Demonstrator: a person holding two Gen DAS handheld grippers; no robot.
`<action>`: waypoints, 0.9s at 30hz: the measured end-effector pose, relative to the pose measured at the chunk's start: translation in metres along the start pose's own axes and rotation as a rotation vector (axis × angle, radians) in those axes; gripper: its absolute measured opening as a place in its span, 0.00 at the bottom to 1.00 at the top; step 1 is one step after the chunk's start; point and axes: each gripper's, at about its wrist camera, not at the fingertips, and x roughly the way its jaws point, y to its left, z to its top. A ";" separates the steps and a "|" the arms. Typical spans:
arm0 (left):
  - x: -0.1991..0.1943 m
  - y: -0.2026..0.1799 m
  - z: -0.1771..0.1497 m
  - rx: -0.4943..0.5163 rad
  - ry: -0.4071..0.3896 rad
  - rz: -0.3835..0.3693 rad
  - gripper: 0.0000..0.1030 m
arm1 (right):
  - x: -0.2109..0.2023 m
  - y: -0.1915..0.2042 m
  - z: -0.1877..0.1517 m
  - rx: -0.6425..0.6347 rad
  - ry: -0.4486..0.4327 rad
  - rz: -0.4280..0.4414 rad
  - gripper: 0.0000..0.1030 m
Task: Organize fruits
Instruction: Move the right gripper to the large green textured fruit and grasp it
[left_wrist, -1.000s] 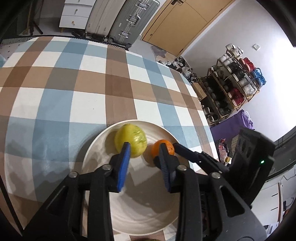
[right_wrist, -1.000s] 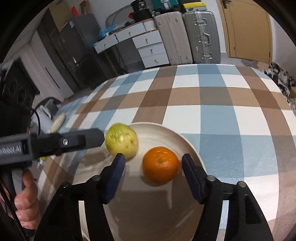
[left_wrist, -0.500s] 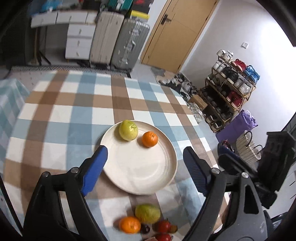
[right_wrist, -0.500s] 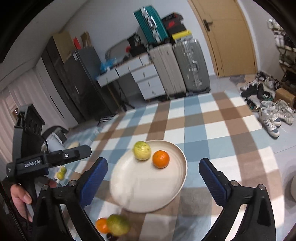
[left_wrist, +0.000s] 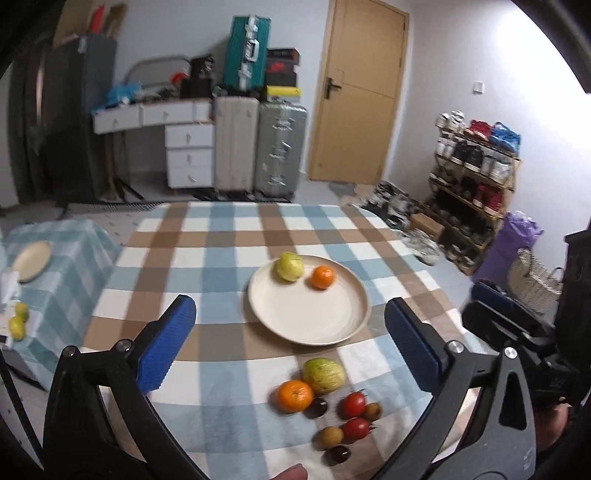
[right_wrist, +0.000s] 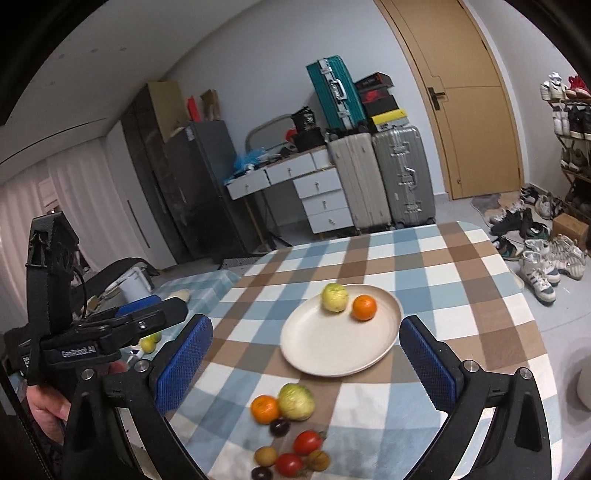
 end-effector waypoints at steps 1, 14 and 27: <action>-0.004 0.002 -0.004 -0.001 -0.008 0.007 0.99 | -0.003 0.003 -0.005 -0.004 -0.005 -0.002 1.00; 0.010 0.027 -0.049 -0.020 0.055 -0.002 0.99 | 0.018 0.009 -0.044 -0.040 0.138 -0.022 1.00; 0.035 0.072 -0.034 -0.070 0.119 -0.001 0.99 | 0.073 0.009 -0.067 -0.028 0.361 0.007 1.00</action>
